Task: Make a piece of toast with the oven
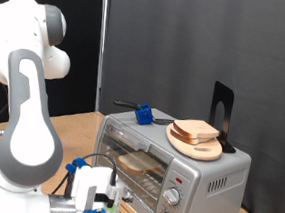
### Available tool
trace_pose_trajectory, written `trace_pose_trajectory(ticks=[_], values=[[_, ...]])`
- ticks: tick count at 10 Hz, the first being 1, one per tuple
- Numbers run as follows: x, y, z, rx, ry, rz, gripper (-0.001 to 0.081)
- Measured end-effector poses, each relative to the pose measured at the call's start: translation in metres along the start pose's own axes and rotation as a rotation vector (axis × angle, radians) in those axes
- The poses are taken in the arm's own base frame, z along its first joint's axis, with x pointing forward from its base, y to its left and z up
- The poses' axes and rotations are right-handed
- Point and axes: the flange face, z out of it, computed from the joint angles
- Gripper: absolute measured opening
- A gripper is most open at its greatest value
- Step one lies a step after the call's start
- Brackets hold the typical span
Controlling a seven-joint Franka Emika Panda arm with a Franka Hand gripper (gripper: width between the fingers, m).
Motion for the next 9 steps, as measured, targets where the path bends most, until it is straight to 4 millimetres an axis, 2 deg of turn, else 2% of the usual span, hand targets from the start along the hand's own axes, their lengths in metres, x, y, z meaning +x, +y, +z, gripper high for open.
trace_pose_trajectory(ticks=[5, 9], values=[[0.004, 0.007, 0.001, -0.004, -0.006, 0.011, 0.0682], [0.006, 0.008, 0.019, 0.021, -0.007, 0.028, 0.0682]])
